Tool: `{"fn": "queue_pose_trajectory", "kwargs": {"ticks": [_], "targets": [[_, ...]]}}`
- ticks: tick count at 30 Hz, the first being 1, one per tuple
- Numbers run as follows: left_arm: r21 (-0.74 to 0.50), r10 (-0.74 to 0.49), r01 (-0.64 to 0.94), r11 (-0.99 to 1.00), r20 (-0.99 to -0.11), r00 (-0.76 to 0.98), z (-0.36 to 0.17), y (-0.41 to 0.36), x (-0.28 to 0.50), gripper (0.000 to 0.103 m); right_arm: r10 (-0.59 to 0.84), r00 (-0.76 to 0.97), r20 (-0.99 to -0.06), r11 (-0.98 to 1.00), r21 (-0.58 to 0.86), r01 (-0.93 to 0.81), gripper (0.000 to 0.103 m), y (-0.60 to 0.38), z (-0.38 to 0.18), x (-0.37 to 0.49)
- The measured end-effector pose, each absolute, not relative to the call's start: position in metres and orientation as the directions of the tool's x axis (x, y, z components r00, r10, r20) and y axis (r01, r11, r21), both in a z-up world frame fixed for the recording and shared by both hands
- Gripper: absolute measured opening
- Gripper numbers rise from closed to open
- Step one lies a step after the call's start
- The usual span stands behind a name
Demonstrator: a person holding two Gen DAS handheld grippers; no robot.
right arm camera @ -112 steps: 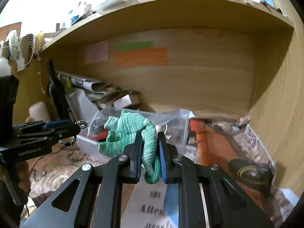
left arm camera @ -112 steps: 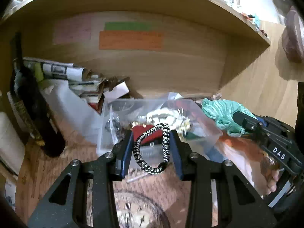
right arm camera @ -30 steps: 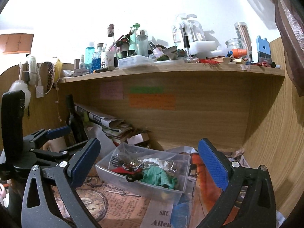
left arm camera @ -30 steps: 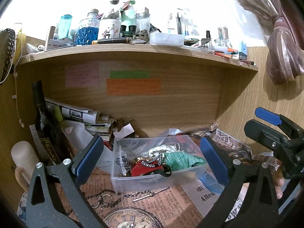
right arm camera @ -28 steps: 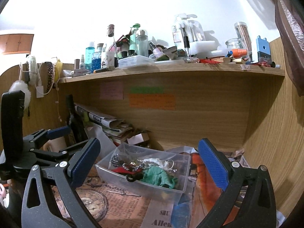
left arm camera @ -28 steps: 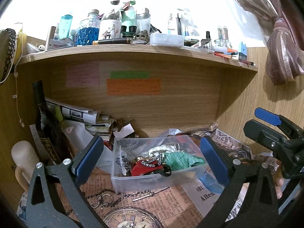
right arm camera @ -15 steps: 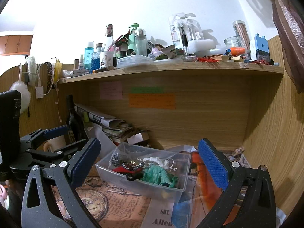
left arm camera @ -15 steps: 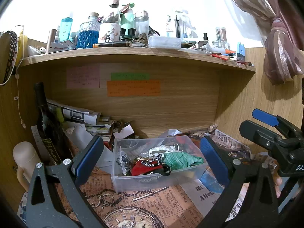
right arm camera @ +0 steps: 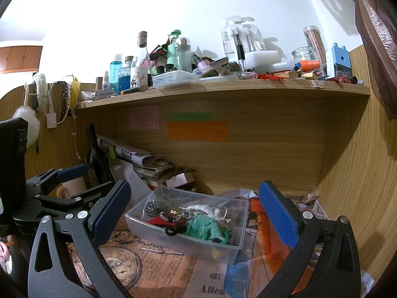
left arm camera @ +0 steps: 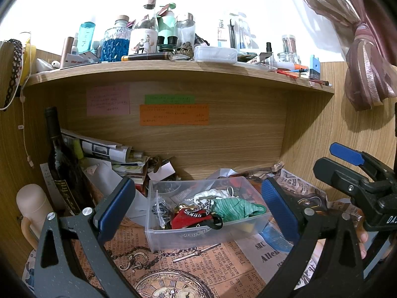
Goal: Organize soft objects
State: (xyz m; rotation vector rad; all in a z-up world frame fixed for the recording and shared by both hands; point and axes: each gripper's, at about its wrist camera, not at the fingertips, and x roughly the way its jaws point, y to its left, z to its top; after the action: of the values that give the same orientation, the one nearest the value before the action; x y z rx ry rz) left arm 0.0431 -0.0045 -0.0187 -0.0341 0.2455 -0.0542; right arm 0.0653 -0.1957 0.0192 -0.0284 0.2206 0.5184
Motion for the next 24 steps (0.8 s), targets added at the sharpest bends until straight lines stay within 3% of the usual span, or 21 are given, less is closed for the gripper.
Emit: {"fn": "queue_pose_trajectory", "kwargs": {"ticks": [24], "targets": [[-0.045,-0.064,0.054,0.998,-0.244,0.968,-0.0200,-0.0048,0.0435,0.103,0.486,0.845,-0.223,0.870,0.030,-0.492,0.103,-0.1940,0.0159,0.0647]]}}
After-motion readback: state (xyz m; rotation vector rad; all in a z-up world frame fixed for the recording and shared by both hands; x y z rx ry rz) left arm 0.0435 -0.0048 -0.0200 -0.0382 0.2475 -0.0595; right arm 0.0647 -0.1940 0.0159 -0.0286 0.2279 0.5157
